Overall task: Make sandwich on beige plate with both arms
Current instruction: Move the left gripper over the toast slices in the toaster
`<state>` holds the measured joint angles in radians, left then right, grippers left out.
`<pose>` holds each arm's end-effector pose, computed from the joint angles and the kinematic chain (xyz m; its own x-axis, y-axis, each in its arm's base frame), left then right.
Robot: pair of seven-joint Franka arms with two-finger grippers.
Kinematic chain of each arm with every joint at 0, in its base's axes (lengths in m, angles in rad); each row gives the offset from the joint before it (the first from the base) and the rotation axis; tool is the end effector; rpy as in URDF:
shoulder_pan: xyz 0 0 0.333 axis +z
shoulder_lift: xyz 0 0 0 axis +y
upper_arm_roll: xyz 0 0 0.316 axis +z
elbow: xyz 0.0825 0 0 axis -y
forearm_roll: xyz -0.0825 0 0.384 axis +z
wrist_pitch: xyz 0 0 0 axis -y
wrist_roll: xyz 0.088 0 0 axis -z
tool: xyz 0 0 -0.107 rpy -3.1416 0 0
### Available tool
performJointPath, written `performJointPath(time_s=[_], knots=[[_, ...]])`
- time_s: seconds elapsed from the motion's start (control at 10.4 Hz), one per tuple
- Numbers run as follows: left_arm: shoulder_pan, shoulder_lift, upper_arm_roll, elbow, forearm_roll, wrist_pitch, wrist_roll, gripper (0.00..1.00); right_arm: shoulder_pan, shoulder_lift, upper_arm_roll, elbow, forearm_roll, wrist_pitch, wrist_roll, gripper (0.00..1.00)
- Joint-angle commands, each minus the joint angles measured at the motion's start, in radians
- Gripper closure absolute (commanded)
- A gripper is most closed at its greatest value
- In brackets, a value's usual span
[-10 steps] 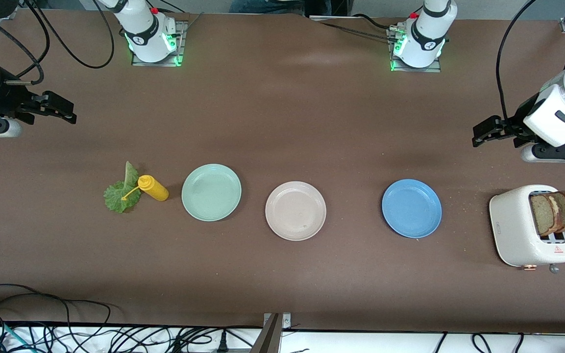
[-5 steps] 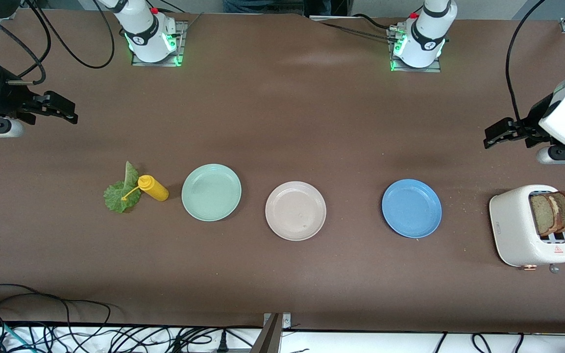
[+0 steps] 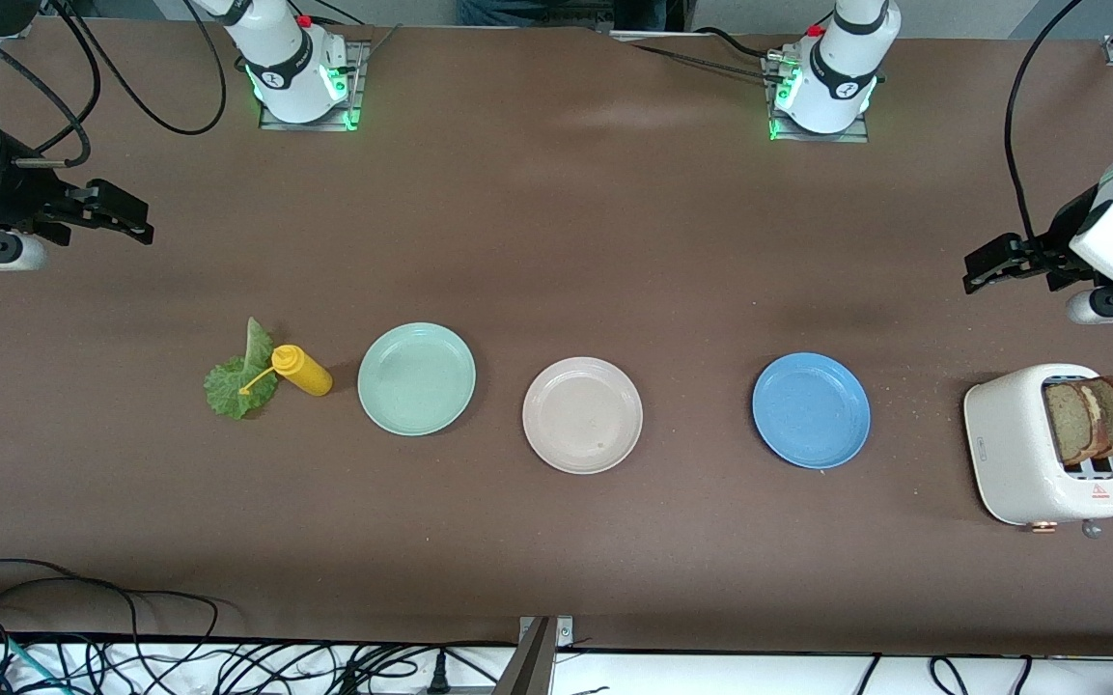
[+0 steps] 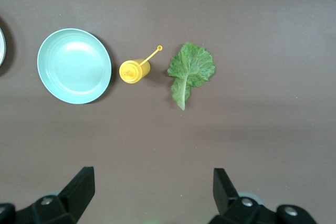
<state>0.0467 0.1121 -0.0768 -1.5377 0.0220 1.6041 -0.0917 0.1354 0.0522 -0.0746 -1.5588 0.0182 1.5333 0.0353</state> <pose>0.5895 -0.0131 0.5790 0.9972 0.0609 -0.0439 0.0602 -0.9980 -0.0174 0.5640 0.0374 0.5978 0.9966 0.0258 -0.0779 0.0250 -0.9996 -0.0115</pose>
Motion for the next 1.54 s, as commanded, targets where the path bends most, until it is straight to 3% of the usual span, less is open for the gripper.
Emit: performJointPath(time_s=[0.0, 1.16, 1.45], knots=[[0.004, -0.006, -0.003, 0.011, 0.021, -0.01, 0.02, 0.0, 0.001, 0.001, -0.007, 0.011, 0.002, -0.001, -0.006, 0.0], [0.082, -0.005, 0.002, 0.014, 0.022, -0.009, 0.105, 0.0, -0.002, 0.001, -0.008, 0.011, 0.005, -0.001, -0.006, 0.0], [0.121, 0.033, 0.0, 0.014, 0.149, -0.001, 0.113, 0.0, -0.003, 0.001, -0.008, 0.011, 0.006, -0.001, -0.008, 0.0]])
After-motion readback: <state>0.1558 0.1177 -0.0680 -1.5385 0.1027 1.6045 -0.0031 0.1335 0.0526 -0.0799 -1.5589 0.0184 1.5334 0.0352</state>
